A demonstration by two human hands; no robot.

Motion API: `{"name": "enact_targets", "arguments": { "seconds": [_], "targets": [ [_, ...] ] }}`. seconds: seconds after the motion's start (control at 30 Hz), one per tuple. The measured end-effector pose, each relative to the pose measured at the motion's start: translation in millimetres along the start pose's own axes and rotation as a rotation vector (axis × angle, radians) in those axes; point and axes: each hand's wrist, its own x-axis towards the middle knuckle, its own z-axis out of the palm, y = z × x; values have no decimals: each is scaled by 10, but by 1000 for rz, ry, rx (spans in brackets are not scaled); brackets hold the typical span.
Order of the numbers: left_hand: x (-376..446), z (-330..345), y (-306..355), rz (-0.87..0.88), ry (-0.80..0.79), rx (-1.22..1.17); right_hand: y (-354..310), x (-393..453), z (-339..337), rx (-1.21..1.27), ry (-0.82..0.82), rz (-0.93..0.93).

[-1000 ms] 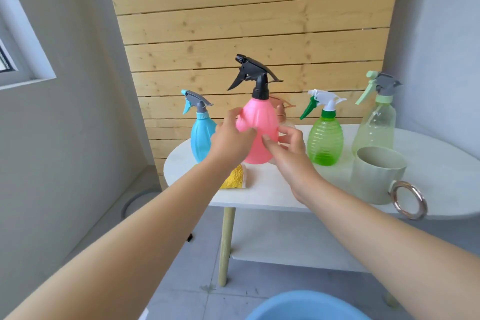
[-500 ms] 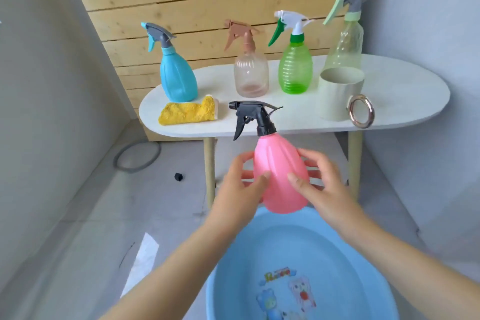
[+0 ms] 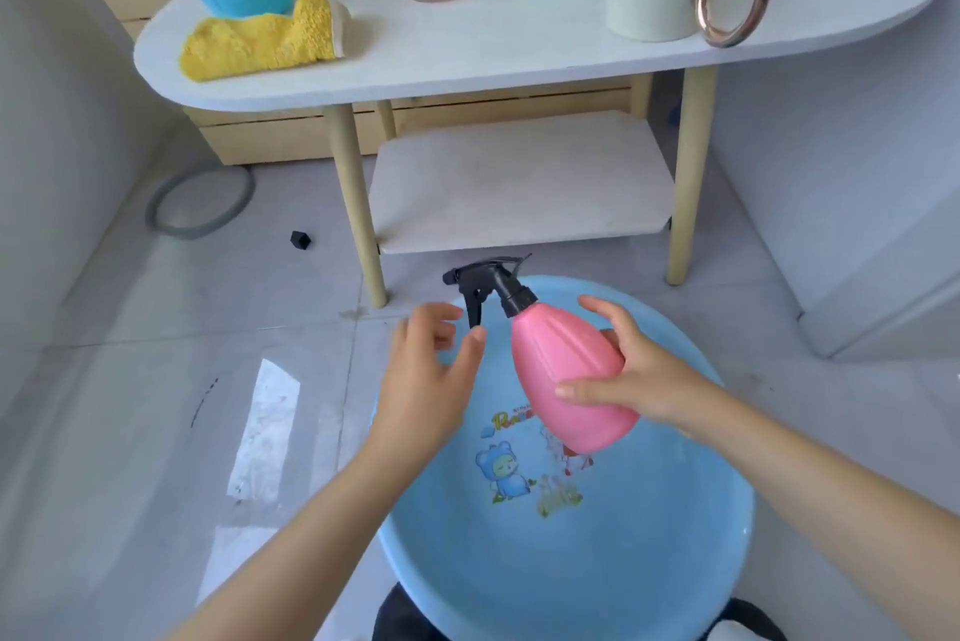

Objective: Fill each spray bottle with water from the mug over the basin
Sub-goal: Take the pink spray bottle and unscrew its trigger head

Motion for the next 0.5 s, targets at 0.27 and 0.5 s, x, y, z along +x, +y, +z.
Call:
{"name": "enact_targets", "arguments": {
  "seconds": [0.27, 0.5],
  "targets": [
    [206, -10, -195, 159, -290, 235, 260, -91, -65, -219, -141, -48],
    [297, 87, -94, 31, -254, 224, 345, -91, -41, -539, 50, -156]
  ]
}}
